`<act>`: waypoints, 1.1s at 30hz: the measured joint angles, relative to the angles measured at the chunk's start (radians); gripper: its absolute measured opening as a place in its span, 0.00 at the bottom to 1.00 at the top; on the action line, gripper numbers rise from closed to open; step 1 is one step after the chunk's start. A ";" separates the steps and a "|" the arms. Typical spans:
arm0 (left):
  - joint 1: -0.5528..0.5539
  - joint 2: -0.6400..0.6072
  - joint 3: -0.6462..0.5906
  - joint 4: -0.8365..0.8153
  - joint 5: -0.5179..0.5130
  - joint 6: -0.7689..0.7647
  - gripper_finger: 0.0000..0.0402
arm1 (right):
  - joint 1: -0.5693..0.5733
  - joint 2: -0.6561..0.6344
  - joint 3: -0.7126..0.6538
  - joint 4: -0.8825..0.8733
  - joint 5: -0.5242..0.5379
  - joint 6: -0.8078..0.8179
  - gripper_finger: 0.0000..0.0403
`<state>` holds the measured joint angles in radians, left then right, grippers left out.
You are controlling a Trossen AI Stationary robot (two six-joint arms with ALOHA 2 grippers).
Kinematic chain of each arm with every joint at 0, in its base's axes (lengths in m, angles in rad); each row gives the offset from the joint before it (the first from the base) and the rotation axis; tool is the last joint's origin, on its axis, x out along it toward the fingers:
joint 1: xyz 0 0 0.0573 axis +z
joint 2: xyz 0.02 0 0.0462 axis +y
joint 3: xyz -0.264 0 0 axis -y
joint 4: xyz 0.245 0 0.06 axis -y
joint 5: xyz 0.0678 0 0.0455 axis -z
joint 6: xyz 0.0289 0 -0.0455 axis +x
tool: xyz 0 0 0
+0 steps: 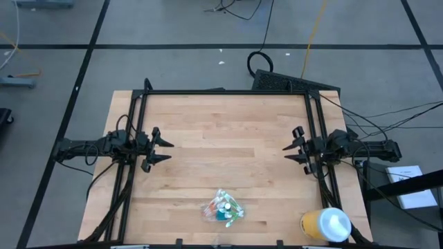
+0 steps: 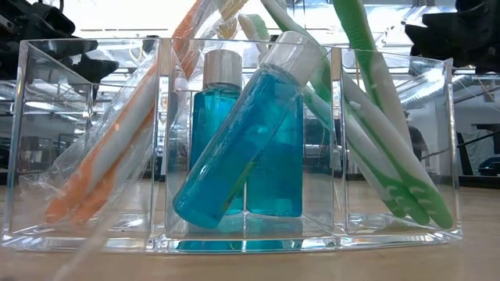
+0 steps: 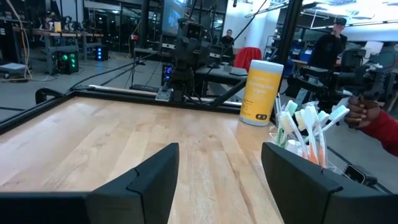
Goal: Pick & Place toothbrushing station
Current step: Return to Home Position
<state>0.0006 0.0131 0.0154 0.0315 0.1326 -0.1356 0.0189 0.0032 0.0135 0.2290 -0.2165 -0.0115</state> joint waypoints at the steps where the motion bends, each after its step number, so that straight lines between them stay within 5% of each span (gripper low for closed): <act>1: 0.000 0.000 0.000 0.000 0.000 0.002 0.59 | 0.000 0.000 0.000 -0.003 0.013 0.001 0.28; 6: 0.000 0.000 0.000 0.000 0.000 0.015 0.59 | 0.000 0.000 0.000 -0.047 0.093 0.002 0.28; 33: 0.000 0.000 0.000 0.000 -0.003 0.073 0.59 | 0.000 0.000 0.000 -0.114 0.085 0.014 0.28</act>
<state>0.0006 0.0132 0.0154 0.0315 0.1299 -0.0630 0.0185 0.0033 0.0137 0.1146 -0.1314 0.0025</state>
